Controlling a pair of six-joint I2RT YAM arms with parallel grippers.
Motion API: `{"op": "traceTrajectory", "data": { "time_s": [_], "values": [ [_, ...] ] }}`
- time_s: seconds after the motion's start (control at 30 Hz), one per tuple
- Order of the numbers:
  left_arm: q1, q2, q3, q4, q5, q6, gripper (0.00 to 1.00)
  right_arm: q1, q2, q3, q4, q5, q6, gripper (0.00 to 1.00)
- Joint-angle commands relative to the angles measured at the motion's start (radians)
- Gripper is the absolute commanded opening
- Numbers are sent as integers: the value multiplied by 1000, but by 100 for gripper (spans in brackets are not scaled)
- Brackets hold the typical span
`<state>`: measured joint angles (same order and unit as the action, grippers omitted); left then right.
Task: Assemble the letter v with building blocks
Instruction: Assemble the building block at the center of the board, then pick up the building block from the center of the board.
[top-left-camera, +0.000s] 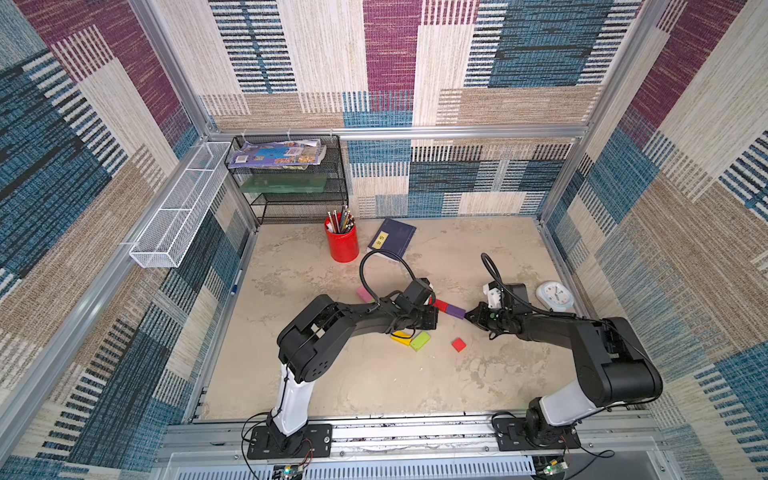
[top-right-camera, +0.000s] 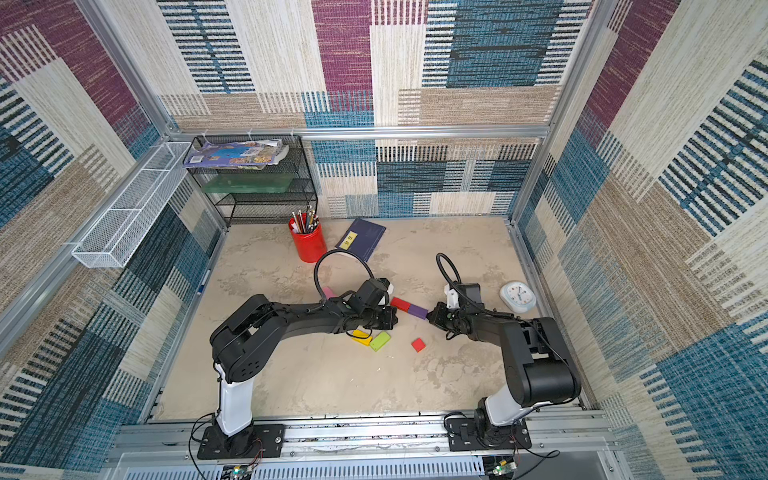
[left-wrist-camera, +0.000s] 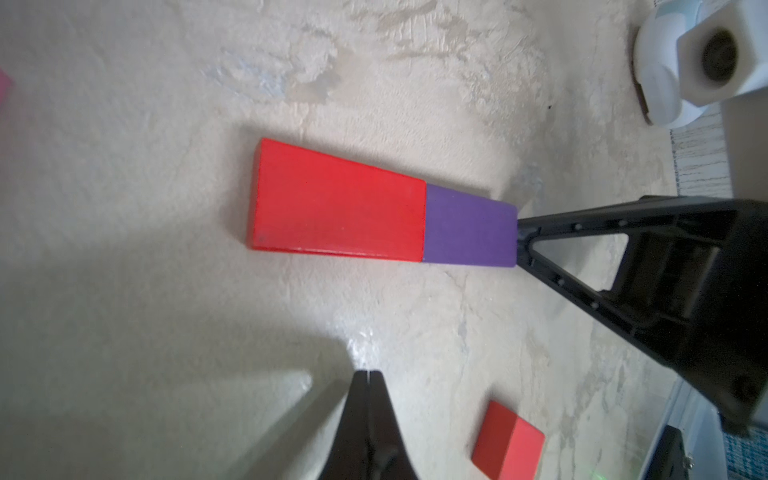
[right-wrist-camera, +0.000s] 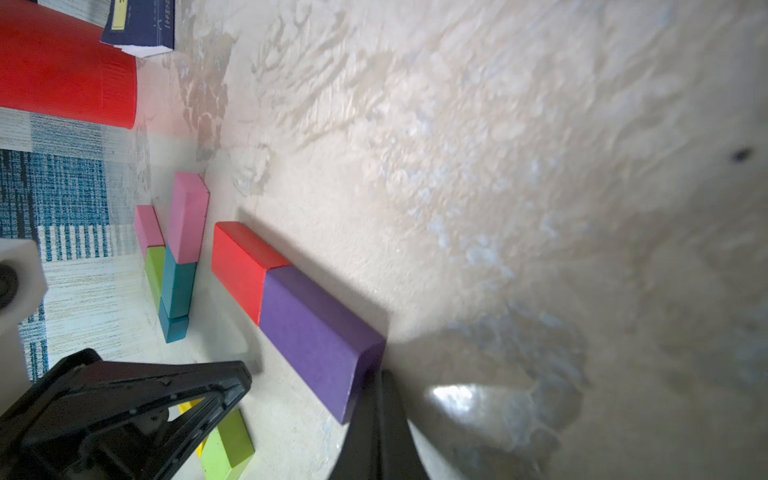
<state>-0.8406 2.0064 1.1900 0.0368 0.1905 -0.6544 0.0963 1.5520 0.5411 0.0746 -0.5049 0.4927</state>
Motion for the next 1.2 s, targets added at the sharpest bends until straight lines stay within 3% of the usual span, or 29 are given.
{"op": "traceTrajectory", "data": {
  "time_s": [0.0, 0.23, 0.53, 0.63, 0.73, 0.8, 0.83, 0.93, 1.03, 1.17],
  "values": [
    [0, 3, 8, -6, 17, 18, 0, 3, 5, 3, -36, 23, 0, 0],
    [0, -26, 2, -8, 14, 27, 0, 6, -16, -1, -51, 24, -4, 4],
    [1, -89, -12, -72, -62, 73, 0, 9, -185, 35, -183, 85, -62, 10],
    [1, -182, -94, -13, -86, 76, 0, 61, -262, 44, -231, 109, -93, 20],
    [5, -307, -188, -29, -166, 85, 0, 168, -330, 64, -313, 201, -123, 44],
    [17, -392, -257, -37, -185, 92, 15, 239, -367, 71, -360, 264, -136, 58],
    [28, -438, -294, -37, -180, 93, 30, 270, -386, 68, -375, 284, -141, 65],
    [65, -547, -372, -71, -147, 100, 58, 343, -430, 53, -389, 330, -156, 76],
    [97, -635, -433, -120, -140, 102, 73, 403, -438, 57, -425, 400, -136, 83],
    [116, -735, -504, -126, -144, 94, 89, 409, -394, 90, -525, 440, -56, 85]
  ]
}}
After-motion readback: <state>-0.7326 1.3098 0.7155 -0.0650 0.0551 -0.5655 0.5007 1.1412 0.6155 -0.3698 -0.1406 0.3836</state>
